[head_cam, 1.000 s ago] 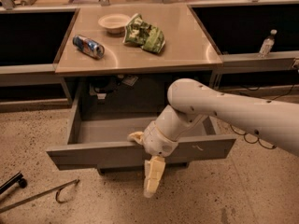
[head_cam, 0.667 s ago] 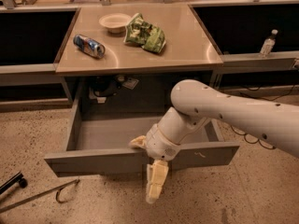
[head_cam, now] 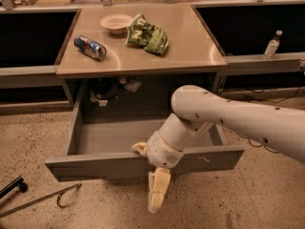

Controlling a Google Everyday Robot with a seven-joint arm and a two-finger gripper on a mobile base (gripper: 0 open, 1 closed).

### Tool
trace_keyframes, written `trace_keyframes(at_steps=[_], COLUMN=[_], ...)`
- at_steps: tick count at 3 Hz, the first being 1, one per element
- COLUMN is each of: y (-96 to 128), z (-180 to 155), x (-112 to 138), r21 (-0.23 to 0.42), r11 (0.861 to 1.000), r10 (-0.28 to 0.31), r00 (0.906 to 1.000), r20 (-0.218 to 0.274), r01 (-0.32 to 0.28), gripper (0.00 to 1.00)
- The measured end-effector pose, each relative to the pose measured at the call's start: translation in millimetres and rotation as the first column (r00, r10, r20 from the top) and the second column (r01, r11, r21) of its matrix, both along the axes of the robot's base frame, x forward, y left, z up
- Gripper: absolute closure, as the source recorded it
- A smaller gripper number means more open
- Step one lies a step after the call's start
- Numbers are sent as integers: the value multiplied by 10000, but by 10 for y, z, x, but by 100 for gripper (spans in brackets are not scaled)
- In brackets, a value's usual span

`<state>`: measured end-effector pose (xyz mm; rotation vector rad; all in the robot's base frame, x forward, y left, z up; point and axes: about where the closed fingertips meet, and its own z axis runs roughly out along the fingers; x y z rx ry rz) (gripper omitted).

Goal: Open top drawer

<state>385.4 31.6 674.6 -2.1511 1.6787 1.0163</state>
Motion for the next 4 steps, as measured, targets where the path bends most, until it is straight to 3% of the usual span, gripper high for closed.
trace_keyframes(at_steps=[1,2,3,4], y=[-24,-250,-249,-130], z=[61,127,126,31], x=[-139,-516,-518,-711], r21=[44,-191,-190,-41], r11=[10000,9995,9995,10000], r10=[-8,-257,-253,45], r00=[9997,9962,9962,9917], r20=[-242,-829,-834,-1283], r01=[9,242,238,-50], gripper=[0,0,0,0])
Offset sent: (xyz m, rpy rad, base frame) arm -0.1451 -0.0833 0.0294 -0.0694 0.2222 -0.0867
